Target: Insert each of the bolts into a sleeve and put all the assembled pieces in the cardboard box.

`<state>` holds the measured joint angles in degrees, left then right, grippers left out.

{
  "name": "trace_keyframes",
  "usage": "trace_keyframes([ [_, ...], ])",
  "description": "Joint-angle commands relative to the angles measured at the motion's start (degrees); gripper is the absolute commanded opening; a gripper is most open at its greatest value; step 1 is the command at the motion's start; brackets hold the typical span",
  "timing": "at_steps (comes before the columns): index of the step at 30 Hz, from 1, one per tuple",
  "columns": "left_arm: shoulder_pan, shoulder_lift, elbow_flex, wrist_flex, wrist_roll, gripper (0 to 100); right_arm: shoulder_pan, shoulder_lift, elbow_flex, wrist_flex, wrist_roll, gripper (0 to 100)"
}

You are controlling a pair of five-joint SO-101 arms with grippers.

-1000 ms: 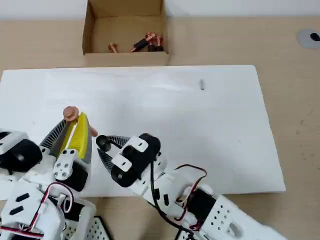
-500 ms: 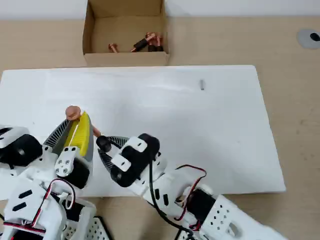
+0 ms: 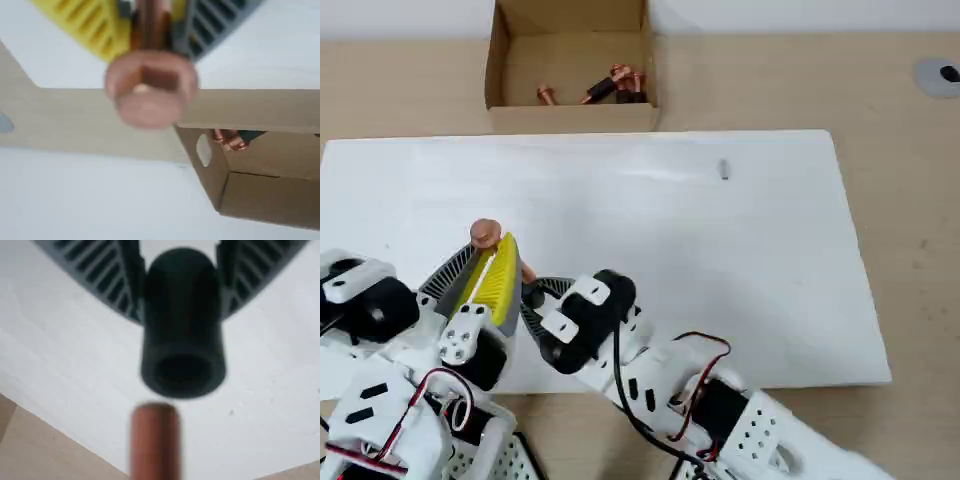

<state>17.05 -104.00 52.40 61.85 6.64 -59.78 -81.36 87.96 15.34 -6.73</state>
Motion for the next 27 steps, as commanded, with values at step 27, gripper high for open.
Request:
trace_keyframes([
  [27,-3.3,0.0,0.0,1.2,-1.5,0,1.8,-1.4,-0.5,-1.4,-0.5,1.0],
])
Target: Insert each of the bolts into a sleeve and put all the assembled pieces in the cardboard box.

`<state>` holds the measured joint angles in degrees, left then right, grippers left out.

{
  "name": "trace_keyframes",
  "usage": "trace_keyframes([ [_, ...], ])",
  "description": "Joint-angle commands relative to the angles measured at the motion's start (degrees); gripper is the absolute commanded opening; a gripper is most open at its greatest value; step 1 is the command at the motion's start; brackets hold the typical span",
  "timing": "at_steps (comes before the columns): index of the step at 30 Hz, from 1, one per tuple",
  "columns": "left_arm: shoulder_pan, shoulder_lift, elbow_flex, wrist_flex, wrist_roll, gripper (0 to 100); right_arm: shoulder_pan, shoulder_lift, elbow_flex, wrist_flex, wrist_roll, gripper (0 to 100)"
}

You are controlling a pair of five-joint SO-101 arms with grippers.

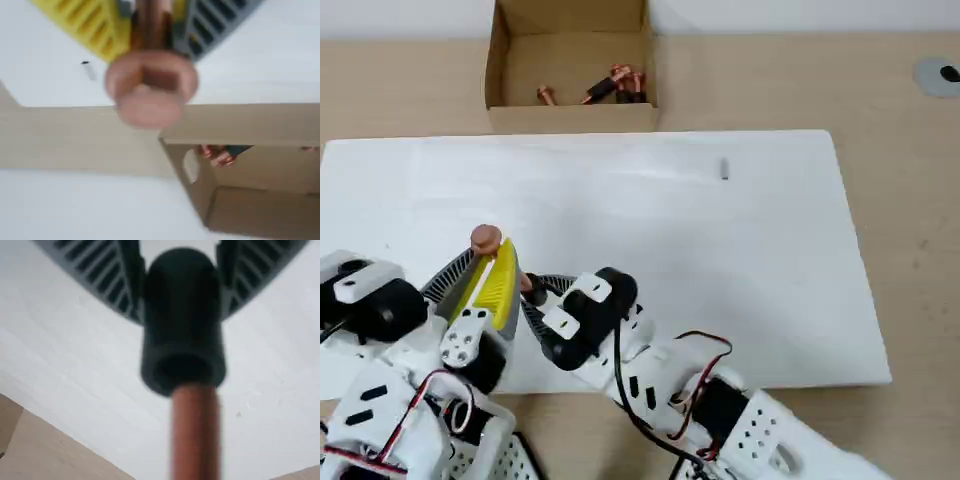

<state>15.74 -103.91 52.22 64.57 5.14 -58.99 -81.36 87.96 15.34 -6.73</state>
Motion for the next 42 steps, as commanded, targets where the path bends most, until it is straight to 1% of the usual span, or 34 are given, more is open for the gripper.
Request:
trace_keyframes([
  [1,-2.0,0.0,0.3,-1.3,0.0,0,1.0,-1.4,-0.5,-1.4,-0.5,1.0],
  [6,-2.1,0.0,0.4,-0.5,0.3,0,1.0,-1.4,-0.5,-1.4,-0.5,1.0],
  [9,-2.0,0.0,0.4,1.8,2.4,0,1.0,-1.4,-0.5,-1.4,-0.5,1.0],
  [12,-2.0,0.0,0.4,1.9,3.8,0,1.0,-1.4,-0.5,-1.4,-0.5,1.0],
  [21,-2.0,0.0,0.4,1.8,3.8,0,1.0,-1.4,-0.5,-1.5,-0.5,1.0],
  [27,-2.0,0.0,2.7,1.4,3.4,1,0.8,-1.4,-0.5,-1.6,-0.6,1.0],
  [29,-2.0,0.0,3.3,-0.4,3.7,1,0.7,-1.1,-0.5,-1.7,-0.6,1.0],
  [33,-2.0,0.0,6.1,-6.3,3.3,1,0.7,-1.1,-0.2,-1.7,-0.7,1.0],
  [42,-2.0,0.0,6.8,-6.8,3.3,1,0.7,-1.1,-0.2,-1.7,-0.7,1.0],
])
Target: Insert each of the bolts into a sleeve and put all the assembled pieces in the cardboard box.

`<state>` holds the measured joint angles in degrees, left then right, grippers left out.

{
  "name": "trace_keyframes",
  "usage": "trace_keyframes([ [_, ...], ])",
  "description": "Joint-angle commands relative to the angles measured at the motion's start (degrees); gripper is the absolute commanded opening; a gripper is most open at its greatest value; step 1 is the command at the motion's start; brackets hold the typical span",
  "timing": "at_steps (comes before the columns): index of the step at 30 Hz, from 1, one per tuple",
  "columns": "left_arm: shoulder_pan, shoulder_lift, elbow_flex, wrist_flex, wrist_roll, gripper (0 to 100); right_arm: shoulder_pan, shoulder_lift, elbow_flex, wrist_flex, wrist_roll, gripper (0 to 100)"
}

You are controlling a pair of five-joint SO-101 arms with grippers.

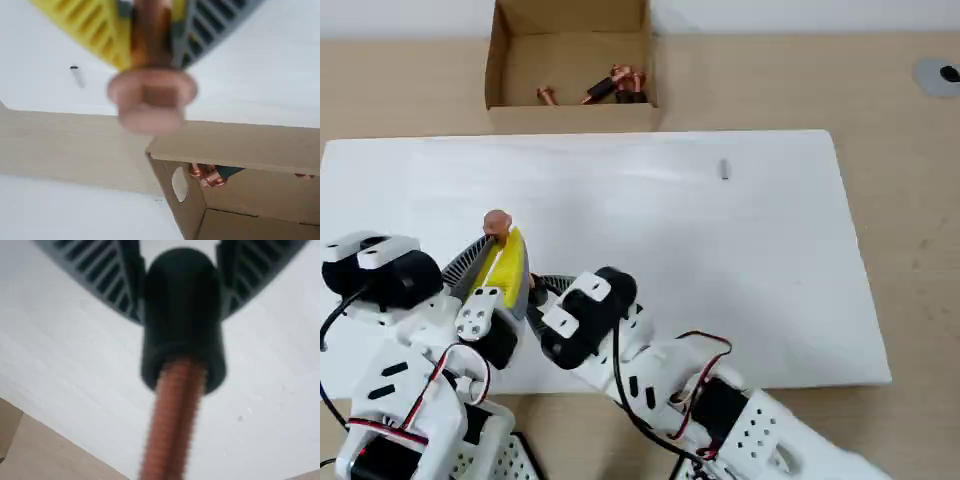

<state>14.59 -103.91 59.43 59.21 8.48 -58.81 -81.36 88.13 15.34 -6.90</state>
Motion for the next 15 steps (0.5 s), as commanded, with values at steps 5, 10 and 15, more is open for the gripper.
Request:
trace_keyframes([
  [5,-0.9,0.0,-0.6,-1.1,0.0,1,0.7,-1.1,-0.4,-1.7,-0.5,1.0],
  [10,-1.5,0.0,-2.2,-4.5,0.4,1,0.7,-1.1,-0.7,-1.7,-0.5,1.0],
  [15,-1.6,0.0,-2.0,-6.6,0.4,1,0.7,-1.1,-0.7,-1.7,-0.5,1.0],
])
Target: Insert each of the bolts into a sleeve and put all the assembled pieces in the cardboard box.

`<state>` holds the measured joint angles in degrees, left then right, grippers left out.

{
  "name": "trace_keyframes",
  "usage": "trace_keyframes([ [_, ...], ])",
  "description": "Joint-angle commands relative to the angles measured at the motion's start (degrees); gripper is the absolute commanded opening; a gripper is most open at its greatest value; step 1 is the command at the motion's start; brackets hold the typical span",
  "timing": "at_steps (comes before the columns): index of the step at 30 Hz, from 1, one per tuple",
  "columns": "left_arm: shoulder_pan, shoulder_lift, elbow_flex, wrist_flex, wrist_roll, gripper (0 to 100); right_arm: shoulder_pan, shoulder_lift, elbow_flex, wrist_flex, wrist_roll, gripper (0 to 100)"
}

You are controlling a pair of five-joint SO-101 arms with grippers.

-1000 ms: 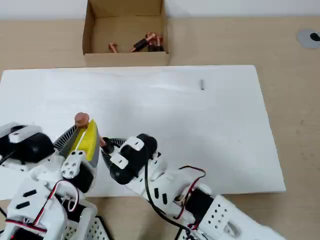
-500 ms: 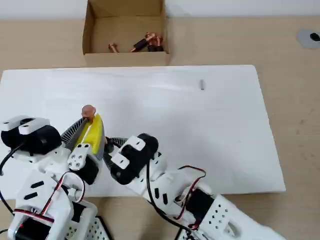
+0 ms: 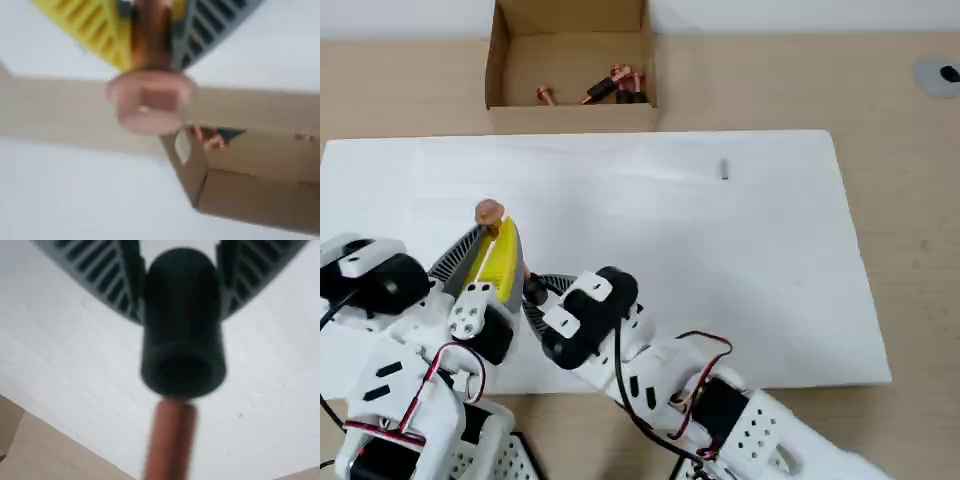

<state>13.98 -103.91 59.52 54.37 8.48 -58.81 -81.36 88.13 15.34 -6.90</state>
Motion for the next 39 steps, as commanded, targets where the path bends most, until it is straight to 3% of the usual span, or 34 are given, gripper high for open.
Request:
trace_keyframes([
  [1,-1.0,0.0,-2.1,-1.6,0.4,1,0.7,-1.1,-0.7,-1.7,-0.5,1.0],
  [8,-0.4,-0.1,-2.5,4.6,0.7,1,0.7,-1.1,-0.7,-1.7,-0.5,1.0],
  [16,-0.3,-0.1,-4.3,10.0,5.7,1,0.7,-1.1,-0.7,-1.7,-0.6,1.0],
  [24,-0.3,-0.1,-5.2,10.1,5.4,1,0.7,-0.9,-3.5,-1.1,-3.8,1.0],
  [29,1.1,-0.1,-7.1,10.5,5.3,1,0.7,-0.9,-6.1,4.4,-6.5,1.0],
  [34,10.2,0.0,-7.6,14.9,1.8,0,0.7,-0.9,-6.2,5.1,-6.8,1.0],
  [39,11.6,0.0,-7.2,16.1,-5.1,0,0.7,-0.9,-6.0,5.1,-6.8,1.0],
])
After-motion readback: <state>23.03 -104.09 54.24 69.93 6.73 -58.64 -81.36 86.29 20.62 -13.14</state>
